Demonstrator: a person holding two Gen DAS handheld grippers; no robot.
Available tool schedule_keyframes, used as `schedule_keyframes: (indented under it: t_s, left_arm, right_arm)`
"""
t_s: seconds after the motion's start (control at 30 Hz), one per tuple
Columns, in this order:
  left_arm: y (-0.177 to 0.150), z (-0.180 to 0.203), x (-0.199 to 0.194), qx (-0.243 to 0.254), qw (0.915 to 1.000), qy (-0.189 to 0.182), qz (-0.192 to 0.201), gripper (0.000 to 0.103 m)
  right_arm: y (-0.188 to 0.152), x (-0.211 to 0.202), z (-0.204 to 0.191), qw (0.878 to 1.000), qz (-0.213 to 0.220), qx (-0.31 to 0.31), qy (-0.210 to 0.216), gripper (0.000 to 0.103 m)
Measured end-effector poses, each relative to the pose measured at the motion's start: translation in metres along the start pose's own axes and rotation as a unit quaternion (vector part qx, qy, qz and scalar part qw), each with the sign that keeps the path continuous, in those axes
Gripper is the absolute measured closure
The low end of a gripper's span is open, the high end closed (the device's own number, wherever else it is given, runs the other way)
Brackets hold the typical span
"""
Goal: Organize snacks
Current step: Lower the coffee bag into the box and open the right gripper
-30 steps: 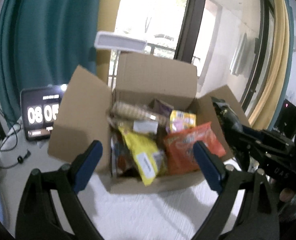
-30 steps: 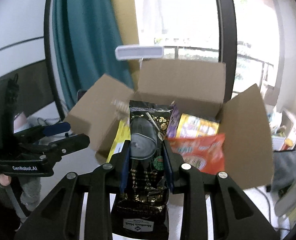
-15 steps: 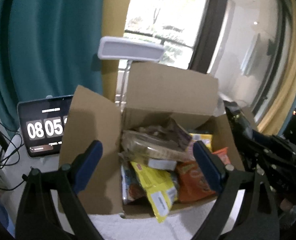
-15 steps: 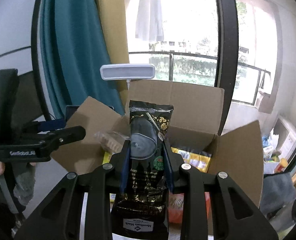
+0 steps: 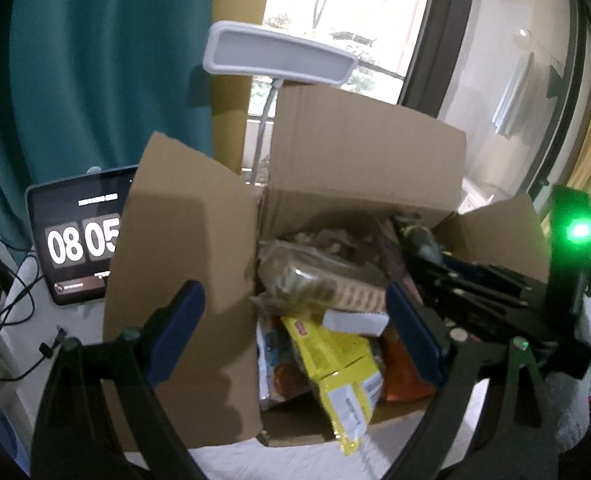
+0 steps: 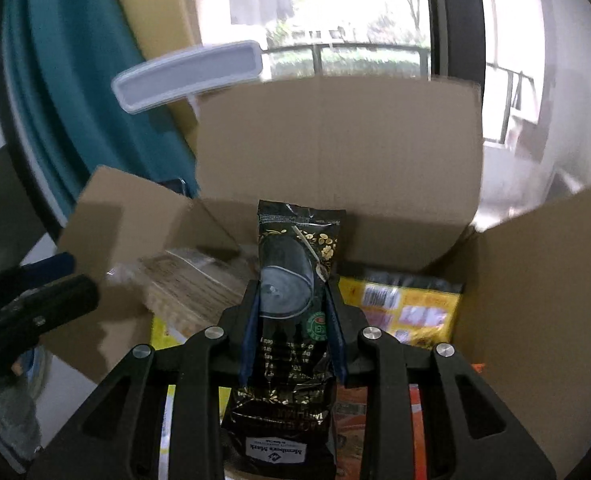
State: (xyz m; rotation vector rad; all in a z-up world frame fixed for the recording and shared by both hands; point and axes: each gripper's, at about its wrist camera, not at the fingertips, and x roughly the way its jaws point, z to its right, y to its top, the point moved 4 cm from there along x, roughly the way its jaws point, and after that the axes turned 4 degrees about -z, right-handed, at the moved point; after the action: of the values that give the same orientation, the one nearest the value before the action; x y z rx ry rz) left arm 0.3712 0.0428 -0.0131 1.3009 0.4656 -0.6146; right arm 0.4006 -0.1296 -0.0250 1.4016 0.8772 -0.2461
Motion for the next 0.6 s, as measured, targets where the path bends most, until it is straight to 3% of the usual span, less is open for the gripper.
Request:
schedule_keyframes:
  t_s: [0.23, 0.37, 0.43, 0.5, 0.6]
  left_arm:
    - [-0.012, -0.009, 0.006, -0.004, 1.0000, -0.001, -0.003, 0.011]
    - [-0.017, -0.009, 0.011, 0.001, 1.0000, -0.003, -0.008, 0.011]
    - [-0.019, -0.010, 0.015, 0.000, 0.9999, -0.003, -0.012, 0.011]
    - [-0.020, -0.012, 0.016, -0.002, 0.9999, -0.005, -0.014, 0.011]
    - [-0.021, -0.012, 0.014, -0.002, 0.9999, -0.008, -0.012, 0.011]
  right_arm:
    - [-0.012, 0.031, 0.003, 1.000, -0.027, 0.015, -0.006, 0.071]
    - [-0.019, 0.041, 0.010, 0.999, -0.039, 0.029, -0.014, 0.063]
    - [-0.021, 0.038, 0.015, 0.999, -0.035, 0.033, -0.021, 0.056]
    - [-0.020, 0.034, 0.015, 0.999, -0.028, 0.032, -0.028, 0.037]
    - [-0.020, 0.019, 0.014, 0.999, -0.012, 0.019, -0.037, 0.030]
